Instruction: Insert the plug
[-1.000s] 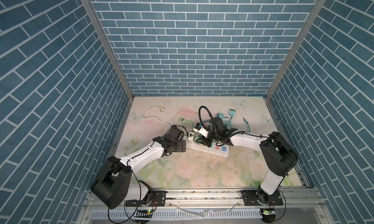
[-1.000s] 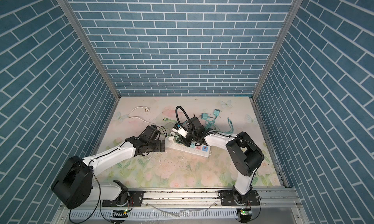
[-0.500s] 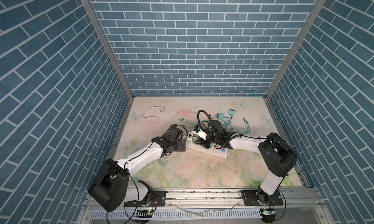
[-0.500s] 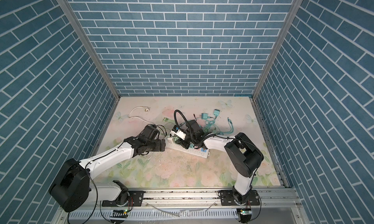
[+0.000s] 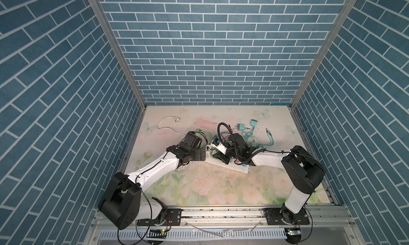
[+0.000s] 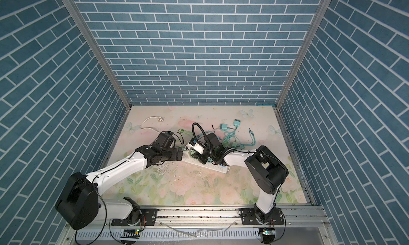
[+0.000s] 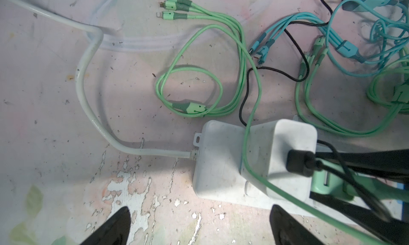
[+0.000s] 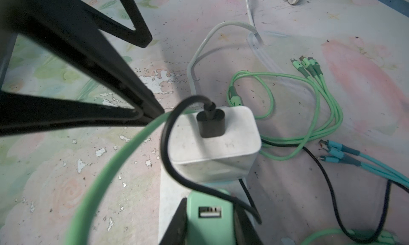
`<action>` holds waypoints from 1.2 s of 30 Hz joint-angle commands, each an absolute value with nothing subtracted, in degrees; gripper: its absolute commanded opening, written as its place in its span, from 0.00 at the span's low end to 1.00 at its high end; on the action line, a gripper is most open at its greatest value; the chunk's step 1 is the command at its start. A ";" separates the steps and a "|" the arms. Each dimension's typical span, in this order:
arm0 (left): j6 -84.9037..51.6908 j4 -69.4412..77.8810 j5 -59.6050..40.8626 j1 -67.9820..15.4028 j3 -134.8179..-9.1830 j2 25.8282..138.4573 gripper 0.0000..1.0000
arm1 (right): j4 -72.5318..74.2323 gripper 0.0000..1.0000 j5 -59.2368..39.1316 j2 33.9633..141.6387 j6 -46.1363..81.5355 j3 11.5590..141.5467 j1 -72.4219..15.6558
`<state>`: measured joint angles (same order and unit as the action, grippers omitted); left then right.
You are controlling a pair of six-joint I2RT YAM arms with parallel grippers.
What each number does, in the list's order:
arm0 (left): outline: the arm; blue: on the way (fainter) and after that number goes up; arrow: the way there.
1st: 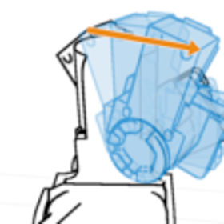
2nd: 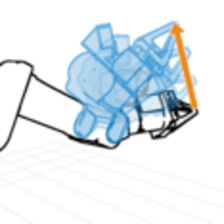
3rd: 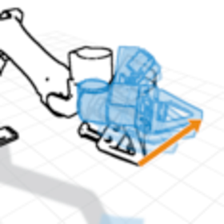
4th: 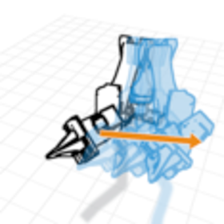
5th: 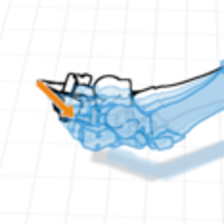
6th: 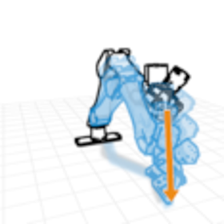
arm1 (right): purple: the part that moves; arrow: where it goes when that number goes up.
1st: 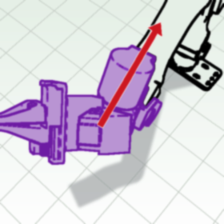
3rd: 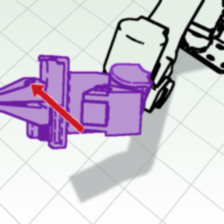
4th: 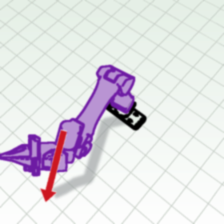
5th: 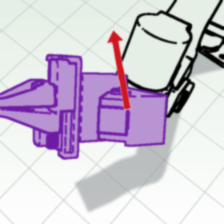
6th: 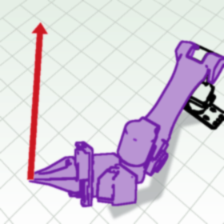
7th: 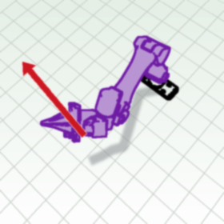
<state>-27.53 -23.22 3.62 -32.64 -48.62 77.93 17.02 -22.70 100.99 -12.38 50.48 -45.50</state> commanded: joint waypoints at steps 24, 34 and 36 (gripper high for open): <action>-25.77 -22.82 2.55 -32.61 -52.59 85.48 0.99 | 8.23 0.00 -16.07 106.96 -6.91 46.02 -46.36; -26.70 -21.63 2.08 -32.78 -50.39 86.45 0.98 | 10.95 0.00 -16.73 104.65 -4.75 43.54 -46.32; -26.90 -21.56 2.52 -32.81 -50.06 85.67 0.98 | 10.05 0.01 -17.20 105.15 -4.58 44.39 -46.32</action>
<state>-26.98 -18.79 1.23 -32.64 -52.51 84.58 24.23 -18.59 101.67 -7.49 47.33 -46.13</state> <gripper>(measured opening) 0.979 0.291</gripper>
